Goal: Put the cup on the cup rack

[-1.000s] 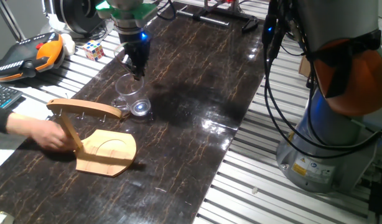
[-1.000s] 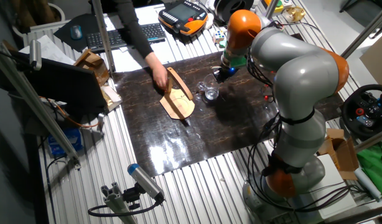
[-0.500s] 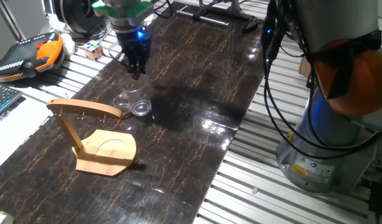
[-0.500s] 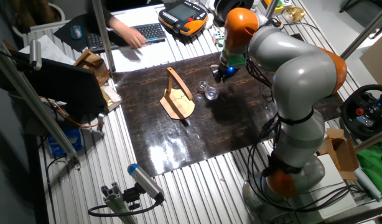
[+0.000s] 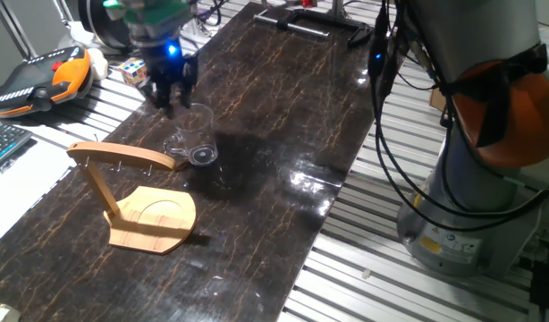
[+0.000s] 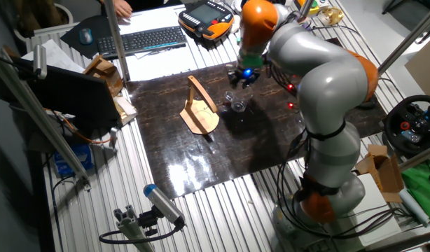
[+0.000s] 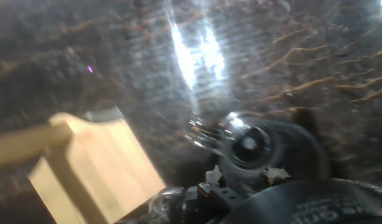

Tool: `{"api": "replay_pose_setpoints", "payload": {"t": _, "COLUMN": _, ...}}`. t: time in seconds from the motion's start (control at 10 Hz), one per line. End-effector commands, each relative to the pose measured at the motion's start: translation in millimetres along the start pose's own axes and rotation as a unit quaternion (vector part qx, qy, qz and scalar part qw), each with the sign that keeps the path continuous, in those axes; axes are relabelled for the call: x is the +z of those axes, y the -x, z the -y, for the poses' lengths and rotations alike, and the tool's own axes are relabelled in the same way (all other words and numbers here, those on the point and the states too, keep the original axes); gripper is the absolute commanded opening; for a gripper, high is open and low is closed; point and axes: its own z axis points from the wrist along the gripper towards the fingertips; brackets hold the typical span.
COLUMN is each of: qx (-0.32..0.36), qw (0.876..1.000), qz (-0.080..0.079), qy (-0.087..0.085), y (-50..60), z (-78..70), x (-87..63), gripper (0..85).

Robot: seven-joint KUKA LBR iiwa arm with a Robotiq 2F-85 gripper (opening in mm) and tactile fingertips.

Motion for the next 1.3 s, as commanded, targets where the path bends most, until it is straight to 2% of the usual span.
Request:
{"api": "replay_pose_setpoints", "payload": {"t": 0.0, "qx": 0.004, "qw": 1.0, "qz": 0.001, "qy": 0.001, "y": 1.7, "z": -4.1, "x": 2.1, "gripper": 40.7}}
{"api": "replay_pose_setpoints", "payload": {"t": 0.1, "qx": -0.001, "qw": 1.0, "qz": 0.002, "qy": -0.001, "y": 6.7, "z": -1.2, "x": 6.4, "gripper": 41.0}}
{"api": "replay_pose_setpoints", "payload": {"t": 0.4, "qx": -0.012, "qw": 1.0, "qz": -0.005, "qy": 0.01, "y": 16.2, "z": 8.7, "x": 21.5, "gripper": 40.3}}
{"api": "replay_pose_setpoints", "payload": {"t": 0.7, "qx": -0.01, "qw": 1.0, "qz": -0.011, "qy": 0.011, "y": 15.4, "z": 10.3, "x": 24.6, "gripper": 38.3}}
{"api": "replay_pose_setpoints", "payload": {"t": 0.9, "qx": -0.01, "qw": 1.0, "qz": -0.006, "qy": 0.011, "y": 14.2, "z": 12.9, "x": 34.9, "gripper": 34.3}}
{"api": "replay_pose_setpoints", "payload": {"t": 1.1, "qx": -0.001, "qw": 1.0, "qz": 0.003, "qy": 0.008, "y": 10.8, "z": 7.9, "x": 43.3, "gripper": 31.7}}
{"api": "replay_pose_setpoints", "payload": {"t": 1.2, "qx": -0.001, "qw": 1.0, "qz": 0.006, "qy": 0.007, "y": 11.2, "z": 8.9, "x": 45.0, "gripper": 26.0}}
